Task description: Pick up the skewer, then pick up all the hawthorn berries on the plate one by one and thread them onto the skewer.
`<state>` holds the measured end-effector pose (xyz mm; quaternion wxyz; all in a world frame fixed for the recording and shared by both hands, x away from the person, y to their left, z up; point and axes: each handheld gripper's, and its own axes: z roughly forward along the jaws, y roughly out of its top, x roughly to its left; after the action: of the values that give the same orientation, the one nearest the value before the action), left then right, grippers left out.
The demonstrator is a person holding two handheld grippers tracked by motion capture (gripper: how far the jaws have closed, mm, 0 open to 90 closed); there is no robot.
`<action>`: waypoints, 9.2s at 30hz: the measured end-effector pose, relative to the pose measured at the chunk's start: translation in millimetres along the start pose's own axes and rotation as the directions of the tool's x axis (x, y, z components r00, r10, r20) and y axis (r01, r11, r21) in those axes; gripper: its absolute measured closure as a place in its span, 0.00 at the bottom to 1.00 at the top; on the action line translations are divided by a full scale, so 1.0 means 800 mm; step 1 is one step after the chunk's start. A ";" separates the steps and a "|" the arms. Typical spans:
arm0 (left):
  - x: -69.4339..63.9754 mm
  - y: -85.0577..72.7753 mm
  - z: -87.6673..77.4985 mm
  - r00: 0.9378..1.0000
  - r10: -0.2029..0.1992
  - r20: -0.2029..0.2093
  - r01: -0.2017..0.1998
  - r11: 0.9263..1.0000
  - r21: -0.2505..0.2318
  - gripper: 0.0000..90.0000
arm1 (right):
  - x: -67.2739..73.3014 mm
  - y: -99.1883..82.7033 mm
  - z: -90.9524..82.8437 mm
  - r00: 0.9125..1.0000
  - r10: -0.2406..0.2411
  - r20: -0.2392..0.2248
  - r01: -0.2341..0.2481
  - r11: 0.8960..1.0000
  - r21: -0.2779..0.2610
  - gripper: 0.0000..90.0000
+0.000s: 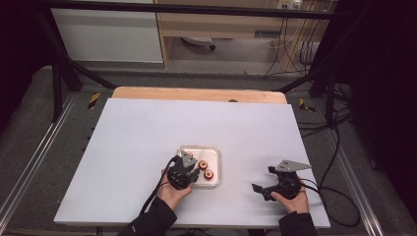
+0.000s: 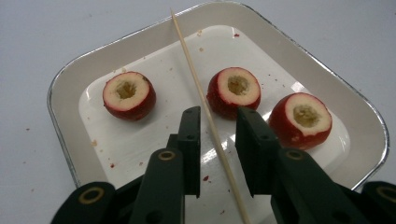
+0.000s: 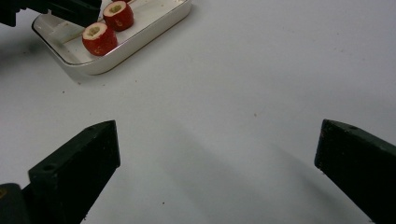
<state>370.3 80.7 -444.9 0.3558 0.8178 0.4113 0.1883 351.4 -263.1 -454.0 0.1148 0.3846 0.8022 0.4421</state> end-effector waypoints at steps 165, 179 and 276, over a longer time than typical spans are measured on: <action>-0.054 0.076 -0.013 0.828 0.366 0.425 -0.492 0.837 0.238 0.98 | 0.143 0.082 0.053 0.000 -0.996 -0.087 0.942 -0.029 0.335 0.98; -0.028 0.060 -0.032 0.853 0.368 0.370 -0.461 0.863 0.205 0.99 | 0.115 0.092 0.040 0.435 -0.898 0.069 0.847 0.434 0.306 0.56; 0.084 -0.059 -0.095 0.966 0.131 0.224 -0.119 0.991 -0.067 0.98 | 0.119 0.153 0.166 0.996 0.005 -0.085 0.040 0.854 0.519 0.66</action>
<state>338.6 186.9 -427.4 0.4096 0.8485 0.3103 0.1262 419.7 -73.9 -418.5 -0.0227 0.3753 0.8993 0.2235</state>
